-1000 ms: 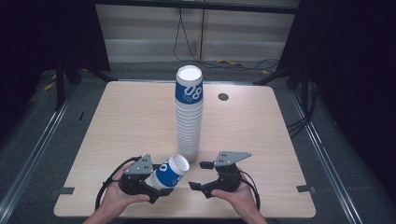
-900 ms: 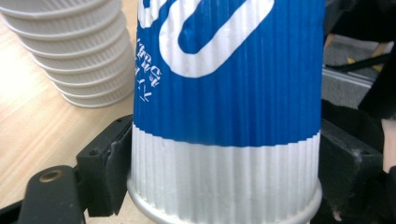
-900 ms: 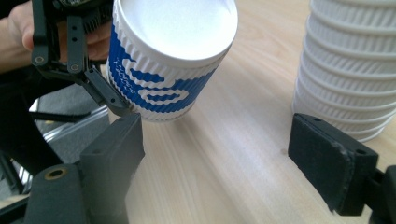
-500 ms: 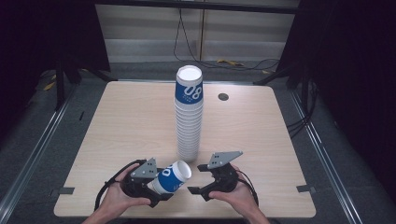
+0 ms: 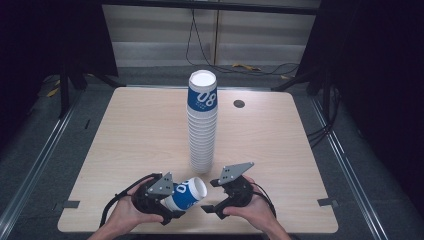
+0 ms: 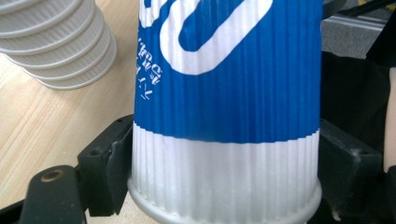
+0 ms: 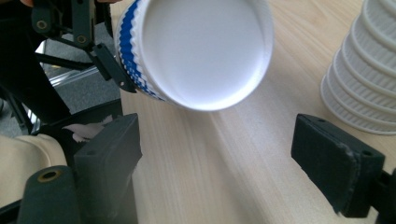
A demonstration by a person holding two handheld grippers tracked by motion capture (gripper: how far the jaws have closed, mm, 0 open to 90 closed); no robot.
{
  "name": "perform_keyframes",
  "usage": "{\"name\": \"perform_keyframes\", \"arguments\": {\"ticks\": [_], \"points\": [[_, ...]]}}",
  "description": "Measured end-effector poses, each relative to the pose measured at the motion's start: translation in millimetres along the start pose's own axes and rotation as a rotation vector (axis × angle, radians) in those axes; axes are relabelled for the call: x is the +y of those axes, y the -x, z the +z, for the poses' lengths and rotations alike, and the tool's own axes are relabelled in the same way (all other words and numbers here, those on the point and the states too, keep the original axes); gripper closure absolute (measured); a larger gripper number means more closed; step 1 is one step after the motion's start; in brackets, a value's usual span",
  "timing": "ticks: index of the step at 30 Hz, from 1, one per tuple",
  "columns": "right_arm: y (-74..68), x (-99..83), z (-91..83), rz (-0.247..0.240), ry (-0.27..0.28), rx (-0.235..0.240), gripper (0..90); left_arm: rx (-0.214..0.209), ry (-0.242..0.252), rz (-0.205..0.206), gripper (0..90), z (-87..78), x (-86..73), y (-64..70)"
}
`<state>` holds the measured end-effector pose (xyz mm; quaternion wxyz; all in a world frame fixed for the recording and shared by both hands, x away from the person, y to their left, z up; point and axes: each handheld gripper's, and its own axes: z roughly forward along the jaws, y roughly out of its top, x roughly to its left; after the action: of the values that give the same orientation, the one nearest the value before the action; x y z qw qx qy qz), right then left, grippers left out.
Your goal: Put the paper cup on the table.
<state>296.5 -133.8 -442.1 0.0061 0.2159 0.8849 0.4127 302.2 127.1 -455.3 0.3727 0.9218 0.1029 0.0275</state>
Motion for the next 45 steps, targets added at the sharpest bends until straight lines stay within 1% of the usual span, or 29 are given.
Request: {"name": "perform_keyframes", "arguments": {"ticks": [2,3,5,6,7,10,16,17,18,19,20,21,22,26,27,29,32,36,37,38,41,43,44,45], "points": [[-0.3,0.9,0.4,-0.006,-0.008,0.006,16.0,-0.001,-0.005,-0.007,17.6,0.8,0.0,0.0],[-0.2,1.5,0.9,-0.012,-0.013,0.009,16.0,-0.006,-0.01,-0.004,17.7,0.9,0.3,-0.2],[-0.2,3.1,1.6,-0.022,-0.028,0.01,15.9,0.001,-0.028,0.008,17.6,-0.3,2.0,-0.3],[-0.5,4.1,1.9,-0.023,-0.039,0.012,15.9,0.004,-0.029,0.01,17.6,-0.6,2.8,0.2],[-0.8,5.4,2.1,-0.029,-0.046,0.012,15.9,0.006,-0.032,0.021,17.7,-1.0,3.8,0.5],[-1.9,9.8,1.7,-0.046,-0.06,0.016,16.0,-0.002,-0.056,0.041,17.7,-0.6,6.7,2.0],[-3.0,19.0,4.2,-0.085,-0.115,0.025,16.2,-0.008,-0.082,0.062,17.7,9.4,10.9,5.0],[-3.0,19.9,5.3,-0.092,-0.133,0.026,16.5,-0.008,-0.092,0.07,17.7,11.6,11.0,5.6],[-3.2,20.6,6.5,-0.098,-0.149,0.026,16.6,-0.007,-0.111,0.087,17.6,12.4,11.4,5.5],[-3.5,21.0,8.3,-0.098,-0.167,0.035,16.7,-0.001,-0.113,0.089,17.6,13.3,11.4,5.5],[-3.9,21.7,11.3,-0.105,-0.209,0.033,16.6,0.0,-0.112,0.087,17.6,13.5,11.4,5.0],[-3.9,21.7,11.3,-0.105,-0.209,0.033,16.6,0.001,-0.112,0.083,17.6,13.5,11.4,4.8],[-4.4,22.6,14.0,-0.112,-0.243,0.04,16.7,0.003,-0.113,0.083,17.6,13.8,11.4,4.5],[-3.9,24.5,17.1,-0.125,-0.265,0.045,16.9,0.006,-0.129,0.092,17.6,16.0,12.0,3.6],[-4.1,25.0,18.0,-0.124,-0.269,0.042,16.7,0.009,-0.119,0.092,17.6,16.8,12.1,3.6],[-3.1,26.0,19.9,-0.138,-0.28,0.046,16.5,0.012,-0.117,0.093,17.6,17.8,12.7,4.7],[-3.4,28.2,22.7,-0.154,-0.301,0.036,15.2,0.006,-0.126,0.109,17.6,18.1,13.6,6.4],[-3.0,29.7,22.4,-0.148,-0.301,0.045,15.6,0.002,-0.129,0.118,17.6,18.5,13.9,8.0],[-2.5,30.0,23.2,-0.157,-0.3,0.049,15.8,0.001,-0.133,0.119,17.6,18.8,14.1,8.3],[-2.9,29.9,24.6,-0.157,-0.301,0.057,16.4,-0.005,-0.138,0.12,17.6,19.4,14.1,8.6],[-4.2,30.0,25.9,-0.168,-0.295,0.058,18.9,-0.014,-0.146,0.129,17.6,22.0,14.5,10.2],[-5.5,30.8,27.5,-0.176,-0.296,0.069,18.7,-0.007,-0.147,0.139,17.6,23.5,14.9,11.2],[-6.3,31.5,27.8,-0.172,-0.295,0.069,19.2,-0.012,-0.156,0.151,17.6,23.4,15.8,11.3],[-6.3,32.2,27.9,-0.172,-0.292,0.074,19.9,-0.014,-0.155,0.15,17.6,24.3,15.6,12.3]]}}
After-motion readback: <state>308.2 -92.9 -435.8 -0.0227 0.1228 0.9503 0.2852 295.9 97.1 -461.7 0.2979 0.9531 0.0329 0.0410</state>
